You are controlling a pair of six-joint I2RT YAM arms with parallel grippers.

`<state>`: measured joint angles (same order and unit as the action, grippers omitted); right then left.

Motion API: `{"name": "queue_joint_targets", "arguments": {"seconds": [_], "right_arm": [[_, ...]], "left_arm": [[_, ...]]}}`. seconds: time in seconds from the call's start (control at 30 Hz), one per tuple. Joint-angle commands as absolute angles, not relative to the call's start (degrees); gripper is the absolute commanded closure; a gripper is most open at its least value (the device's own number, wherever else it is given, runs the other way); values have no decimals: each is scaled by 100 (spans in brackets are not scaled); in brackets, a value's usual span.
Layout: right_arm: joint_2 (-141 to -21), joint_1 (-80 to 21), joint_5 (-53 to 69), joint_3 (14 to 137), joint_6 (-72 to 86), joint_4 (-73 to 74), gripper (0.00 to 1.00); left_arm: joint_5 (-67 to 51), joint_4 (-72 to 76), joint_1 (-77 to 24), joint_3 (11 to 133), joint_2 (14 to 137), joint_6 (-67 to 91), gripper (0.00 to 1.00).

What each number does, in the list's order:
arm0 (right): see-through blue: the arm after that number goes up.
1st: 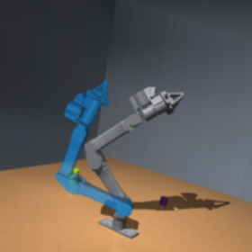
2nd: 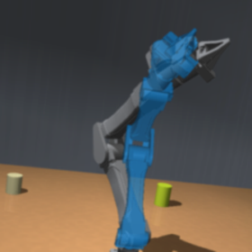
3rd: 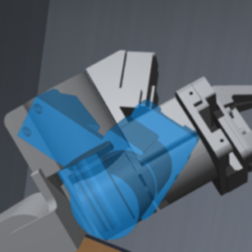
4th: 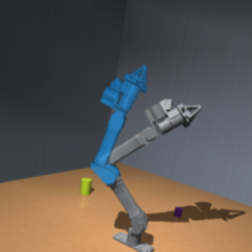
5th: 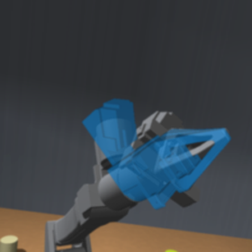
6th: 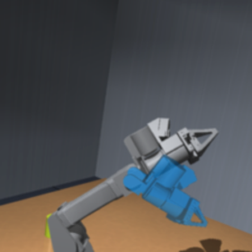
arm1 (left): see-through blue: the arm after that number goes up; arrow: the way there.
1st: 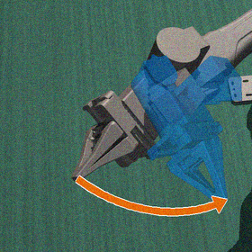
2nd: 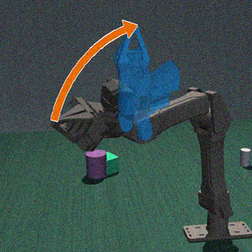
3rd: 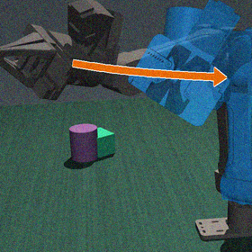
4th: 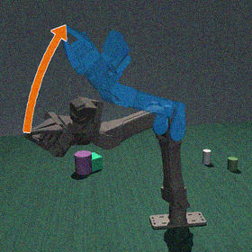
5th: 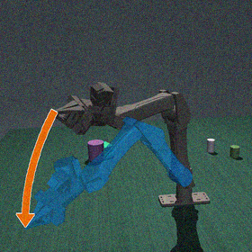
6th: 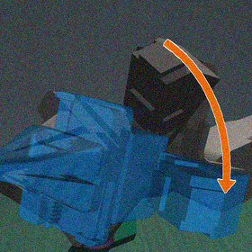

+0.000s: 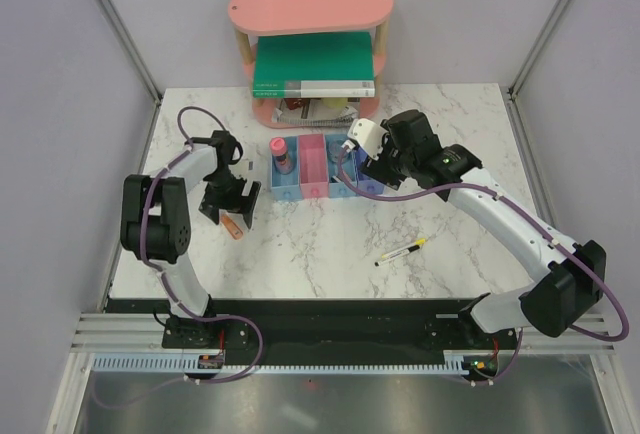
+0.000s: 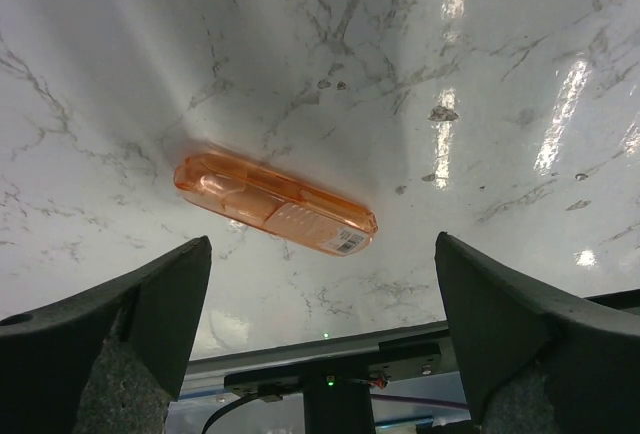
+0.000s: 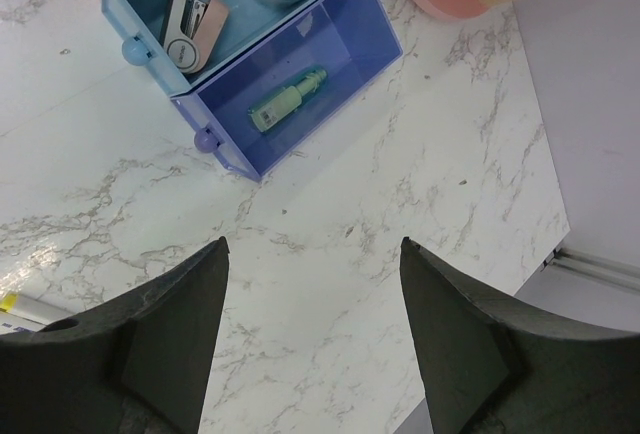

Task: Sort the stationery into containers
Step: Pick up the stationery from the center of the board.

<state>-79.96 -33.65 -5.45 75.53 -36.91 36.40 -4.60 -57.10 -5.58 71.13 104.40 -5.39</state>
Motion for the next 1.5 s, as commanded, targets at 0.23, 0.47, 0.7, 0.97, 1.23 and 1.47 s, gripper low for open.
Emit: {"name": "queue_joint_targets", "arguments": {"seconds": [0.23, 0.47, 0.7, 0.97, 1.23, 1.47], "right_arm": [[-7822, -3392, -518, 7576, -3700, 3498, 24], [-7875, -3393, -448, 7708, -3639, 3524, 23], [-7866, -3392, -387, 7778, -3586, 3595, 24], [-7858, -3393, -264, 7796, -3480, 3612, 24], [-7831, -3393, -255, 7787, -3445, 3630, 24], [-7822, -3392, -246, 7805, -3437, 3647, 24]], "left_arm": [[-457, -5537, -580, 7014, 10828, -387, 0], [-422, -5397, -712, 6935, 10951, -457, 0], [-176, -5291, -765, 6978, 10986, -466, 15], [245, -5186, -791, 7128, 11083, -606, 40], [483, -4975, -1037, 7198, 10995, -975, 79], [791, -4492, -1116, 6847, 10662, -1406, 98]]}}
